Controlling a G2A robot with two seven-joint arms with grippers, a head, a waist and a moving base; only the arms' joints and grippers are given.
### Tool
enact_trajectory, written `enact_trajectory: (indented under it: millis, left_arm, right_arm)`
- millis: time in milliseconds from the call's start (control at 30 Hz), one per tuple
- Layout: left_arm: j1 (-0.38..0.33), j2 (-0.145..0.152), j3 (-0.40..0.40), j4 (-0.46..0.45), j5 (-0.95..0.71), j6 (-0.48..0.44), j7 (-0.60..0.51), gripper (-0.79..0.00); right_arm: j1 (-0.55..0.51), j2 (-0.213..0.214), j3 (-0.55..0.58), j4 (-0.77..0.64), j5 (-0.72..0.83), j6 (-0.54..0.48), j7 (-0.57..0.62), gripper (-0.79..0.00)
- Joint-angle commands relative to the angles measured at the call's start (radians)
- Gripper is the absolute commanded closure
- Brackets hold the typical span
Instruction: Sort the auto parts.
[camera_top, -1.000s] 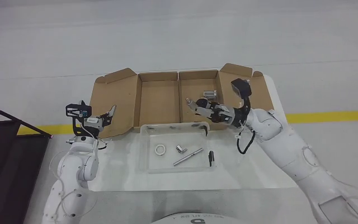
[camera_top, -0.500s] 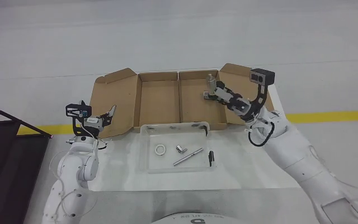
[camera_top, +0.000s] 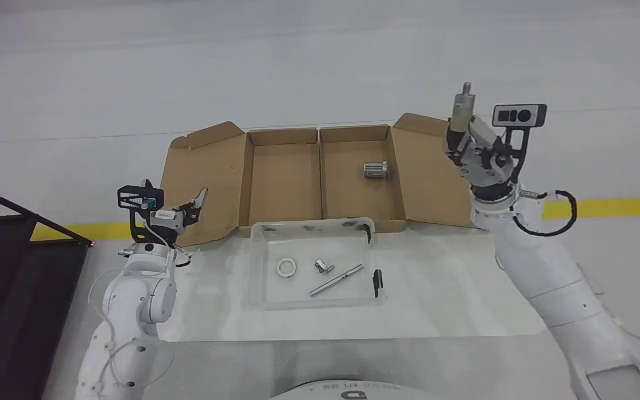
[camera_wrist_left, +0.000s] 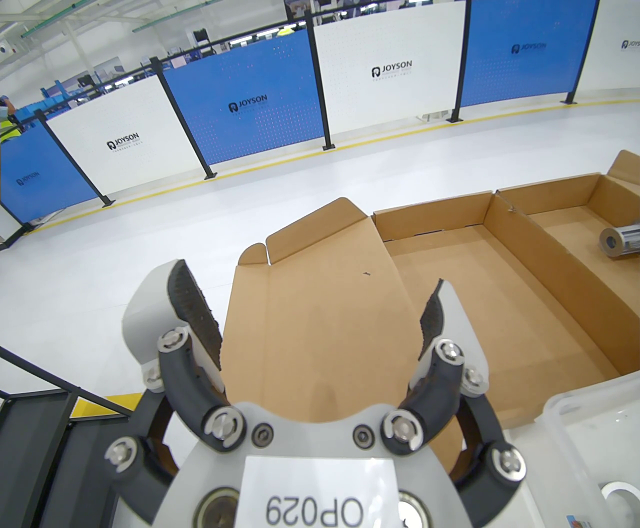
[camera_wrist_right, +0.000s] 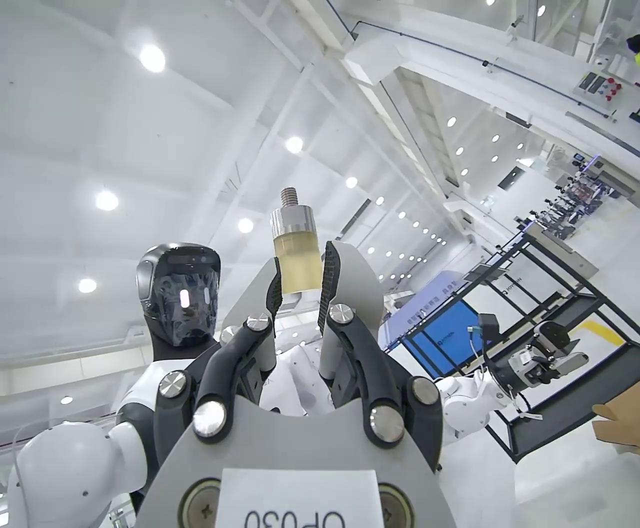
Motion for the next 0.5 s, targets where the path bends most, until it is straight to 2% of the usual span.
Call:
enact_trajectory:
  millis: [0, 67, 133, 200, 233, 467]
  left_arm:
    - [0.0, 0.0, 0.0, 0.0, 0.0, 0.0, 0.0, -0.785]
    - [0.0, 0.0, 0.0, 0.0, 0.0, 0.0, 0.0, -0.785]
    - [0.0, 0.0, 0.0, 0.0, 0.0, 0.0, 0.0, -0.785]
    - [0.0, 0.0, 0.0, 0.0, 0.0, 0.0, 0.0, -0.785]
    - [0.0, 0.0, 0.0, 0.0, 0.0, 0.0, 0.0, -0.785]
    - [0.0, 0.0, 0.0, 0.0, 0.0, 0.0, 0.0, -0.785]
  right_arm:
    - [-0.003, -0.008, 0.012, 0.007, -0.012, -0.006, -0.006, 0.0]
    - [-0.01, -0.017, 0.025, 0.018, -0.038, -0.042, -0.042, 0.0]
    - [-0.02, -0.027, 0.037, 0.037, -0.093, -0.121, -0.121, 0.0]
    - [-0.022, -0.039, 0.065, 0.108, -0.199, -0.252, -0.279, 0.0]
    - [-0.008, -0.049, 0.103, 0.13, -0.314, -0.252, -0.397, 0.0]
    - [-0.008, -0.049, 0.103, 0.13, -0.314, -0.252, -0.397, 0.0]
